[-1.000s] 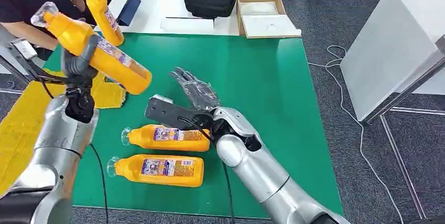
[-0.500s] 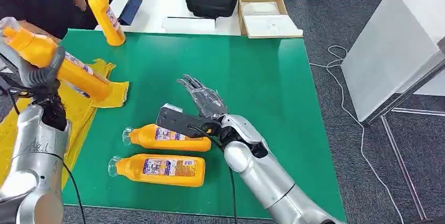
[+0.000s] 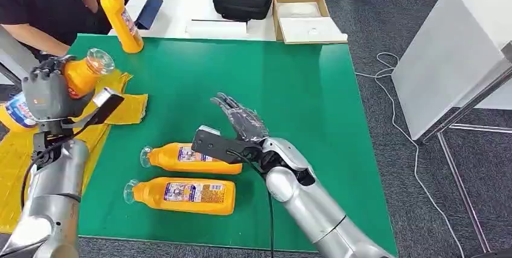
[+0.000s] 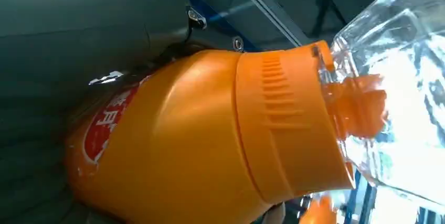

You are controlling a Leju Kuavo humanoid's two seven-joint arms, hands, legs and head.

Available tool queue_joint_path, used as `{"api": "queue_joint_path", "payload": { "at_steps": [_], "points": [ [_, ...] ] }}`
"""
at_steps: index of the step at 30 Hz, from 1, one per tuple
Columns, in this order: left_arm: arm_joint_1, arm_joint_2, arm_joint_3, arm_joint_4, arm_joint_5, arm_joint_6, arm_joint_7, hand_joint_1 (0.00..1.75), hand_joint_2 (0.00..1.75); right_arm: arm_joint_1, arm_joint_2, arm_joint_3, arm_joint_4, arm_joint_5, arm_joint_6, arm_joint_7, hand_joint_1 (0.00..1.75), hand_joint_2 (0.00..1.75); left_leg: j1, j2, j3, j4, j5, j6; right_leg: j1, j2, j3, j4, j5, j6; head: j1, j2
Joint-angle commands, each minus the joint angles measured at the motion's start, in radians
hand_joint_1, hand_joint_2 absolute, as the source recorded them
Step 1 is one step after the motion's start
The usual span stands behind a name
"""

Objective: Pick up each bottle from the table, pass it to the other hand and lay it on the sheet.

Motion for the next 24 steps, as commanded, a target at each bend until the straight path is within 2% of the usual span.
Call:
{"api": "queue_joint_path", "payload": {
  "at_steps": [1,5,7,9,12,13,14,17,24],
  "points": [
    [-0.006,-0.001,-0.006,0.196,-0.116,0.008,0.057,1.75,1.75,-0.014,-0.094,0.083,-0.030,-0.063,0.002,0.018,0.00,0.00,-0.001,-0.004,0.005,-0.001,0.000,0.001,0.000,-0.006,0.006,-0.001,-0.002,-0.002,-0.001,0.000],
    [0.043,0.009,-0.008,0.208,-0.194,0.008,0.107,1.75,1.75,0.009,-0.077,0.079,-0.034,-0.039,-0.005,-0.003,0.00,0.00,0.000,-0.003,0.007,-0.001,-0.001,0.001,0.000,-0.004,0.007,-0.002,-0.002,-0.002,0.000,0.000],
    [0.043,0.009,-0.008,0.208,-0.194,0.008,0.107,1.75,1.75,0.009,-0.077,0.079,-0.034,-0.039,-0.005,-0.003,0.00,0.00,-0.001,-0.001,0.004,-0.001,0.000,0.001,0.000,-0.001,0.003,-0.001,-0.001,-0.001,0.000,0.000],
    [0.056,0.013,-0.002,0.199,-0.186,0.008,0.101,1.75,1.75,0.009,-0.069,0.083,-0.034,-0.034,-0.005,-0.002,0.00,0.00,-0.001,-0.001,0.006,-0.001,-0.002,0.001,0.000,-0.002,0.006,-0.001,-0.002,-0.002,0.000,0.000],
    [0.055,0.024,0.002,0.232,-0.197,0.008,0.130,1.75,1.75,0.014,-0.058,0.083,-0.031,-0.008,-0.002,-0.007,0.00,0.00,0.000,0.000,0.003,0.000,-0.001,0.001,0.000,-0.002,0.002,-0.001,-0.001,-0.001,0.000,0.000],
    [0.055,0.032,0.002,0.245,-0.195,0.008,0.133,1.75,1.75,0.017,-0.053,0.085,-0.033,-0.001,-0.001,-0.008,0.00,0.00,0.000,-0.001,0.008,0.000,-0.003,0.001,0.001,-0.004,0.008,0.000,-0.004,-0.003,0.000,0.000],
    [0.058,0.042,-0.004,0.255,-0.203,0.008,0.147,1.75,1.75,0.020,-0.049,0.085,-0.037,0.008,0.000,-0.009,0.00,0.00,0.000,0.000,0.003,-0.001,-0.001,0.001,0.000,-0.001,0.002,0.000,-0.001,-0.001,0.000,0.000],
    [0.056,0.062,-0.007,0.299,-0.222,0.008,0.170,1.75,1.75,0.030,-0.042,0.085,-0.053,0.028,0.012,-0.014,0.00,0.00,0.000,0.000,0.004,-0.001,-0.001,0.001,0.000,-0.001,0.003,-0.001,-0.001,-0.002,0.000,0.000],
    [0.056,0.062,-0.007,0.299,-0.222,0.008,0.170,1.75,1.75,0.030,-0.042,0.085,-0.053,0.028,0.012,-0.014,0.00,0.00,0.000,-0.003,0.005,0.000,-0.001,0.001,0.000,-0.003,0.005,0.000,-0.003,-0.002,0.000,0.000]
  ]
}}
